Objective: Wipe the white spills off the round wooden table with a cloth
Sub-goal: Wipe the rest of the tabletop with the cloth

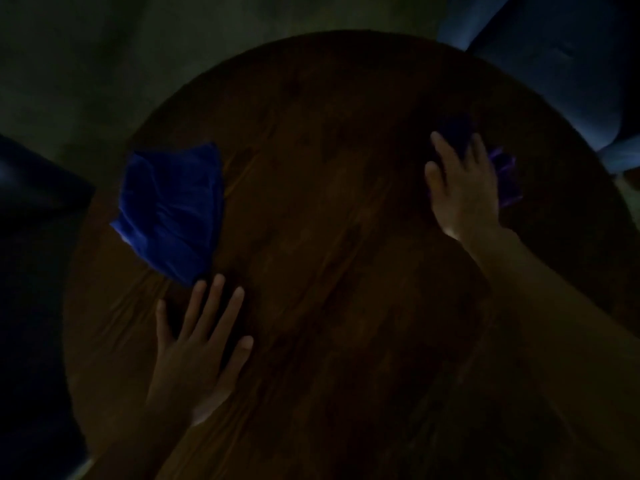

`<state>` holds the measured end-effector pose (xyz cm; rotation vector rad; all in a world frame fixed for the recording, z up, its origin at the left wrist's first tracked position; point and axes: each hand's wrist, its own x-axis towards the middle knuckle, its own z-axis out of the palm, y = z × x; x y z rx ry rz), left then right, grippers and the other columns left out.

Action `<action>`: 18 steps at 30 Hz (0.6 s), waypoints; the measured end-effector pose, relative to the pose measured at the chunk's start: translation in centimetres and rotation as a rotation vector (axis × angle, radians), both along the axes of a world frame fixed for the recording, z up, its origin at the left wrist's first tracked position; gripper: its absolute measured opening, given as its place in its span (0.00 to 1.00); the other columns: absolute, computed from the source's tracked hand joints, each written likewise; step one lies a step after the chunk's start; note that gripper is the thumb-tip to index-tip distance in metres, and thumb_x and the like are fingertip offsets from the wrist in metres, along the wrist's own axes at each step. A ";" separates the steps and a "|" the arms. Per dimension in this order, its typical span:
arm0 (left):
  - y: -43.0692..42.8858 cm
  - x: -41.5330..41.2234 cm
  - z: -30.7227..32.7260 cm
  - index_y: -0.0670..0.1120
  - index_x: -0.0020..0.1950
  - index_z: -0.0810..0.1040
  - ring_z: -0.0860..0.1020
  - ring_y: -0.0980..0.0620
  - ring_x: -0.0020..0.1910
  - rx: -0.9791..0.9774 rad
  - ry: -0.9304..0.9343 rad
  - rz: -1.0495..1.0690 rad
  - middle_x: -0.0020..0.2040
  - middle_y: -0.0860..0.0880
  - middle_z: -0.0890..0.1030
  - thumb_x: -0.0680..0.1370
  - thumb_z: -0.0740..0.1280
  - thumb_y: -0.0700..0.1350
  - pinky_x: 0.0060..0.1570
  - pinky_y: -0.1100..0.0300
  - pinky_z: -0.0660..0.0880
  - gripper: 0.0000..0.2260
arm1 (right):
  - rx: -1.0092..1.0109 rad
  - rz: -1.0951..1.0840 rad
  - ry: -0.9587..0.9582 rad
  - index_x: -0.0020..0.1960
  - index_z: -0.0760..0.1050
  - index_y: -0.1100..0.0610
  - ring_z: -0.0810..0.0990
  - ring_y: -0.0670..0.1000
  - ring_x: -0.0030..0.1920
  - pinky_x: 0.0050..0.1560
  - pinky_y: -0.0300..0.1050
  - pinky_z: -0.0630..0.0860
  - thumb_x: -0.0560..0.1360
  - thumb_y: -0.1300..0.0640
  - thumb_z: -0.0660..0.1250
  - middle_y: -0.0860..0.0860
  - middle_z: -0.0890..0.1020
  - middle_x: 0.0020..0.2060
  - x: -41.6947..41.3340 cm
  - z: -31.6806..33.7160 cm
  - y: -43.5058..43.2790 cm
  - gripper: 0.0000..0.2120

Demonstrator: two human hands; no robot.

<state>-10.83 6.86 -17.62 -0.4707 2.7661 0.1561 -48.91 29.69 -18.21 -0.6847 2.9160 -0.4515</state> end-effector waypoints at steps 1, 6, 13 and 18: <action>0.6 -1.3 0.2 0.57 0.85 0.42 0.39 0.50 0.84 0.017 0.018 -0.012 0.86 0.49 0.43 0.85 0.44 0.64 0.79 0.43 0.32 0.30 | 0.019 0.017 0.009 0.82 0.57 0.44 0.53 0.62 0.82 0.76 0.68 0.60 0.86 0.41 0.46 0.60 0.60 0.81 1.6 -0.5 0.8 0.26; 4.1 -10.4 0.2 0.58 0.85 0.41 0.35 0.50 0.83 0.084 0.140 0.033 0.85 0.51 0.39 0.86 0.41 0.63 0.78 0.44 0.30 0.28 | -0.028 1.088 0.021 0.79 0.64 0.44 0.50 0.58 0.83 0.81 0.62 0.45 0.85 0.45 0.56 0.54 0.61 0.81 20.1 -2.4 5.4 0.23; 12.1 -12.7 -2.8 0.60 0.85 0.47 0.43 0.40 0.84 0.069 0.117 -0.126 0.86 0.47 0.43 0.83 0.44 0.69 0.76 0.27 0.42 0.31 | -0.054 0.255 0.054 0.72 0.75 0.52 0.70 0.64 0.73 0.71 0.63 0.69 0.81 0.45 0.59 0.59 0.72 0.72 4.0 -1.1 16.0 0.23; 12.2 -12.6 -3.9 0.61 0.85 0.46 0.43 0.41 0.84 0.000 0.147 -0.125 0.86 0.48 0.43 0.83 0.45 0.68 0.76 0.28 0.42 0.31 | -0.063 -0.122 0.084 0.75 0.74 0.53 0.66 0.65 0.77 0.72 0.65 0.66 0.84 0.45 0.58 0.63 0.70 0.75 8.6 -0.8 15.9 0.23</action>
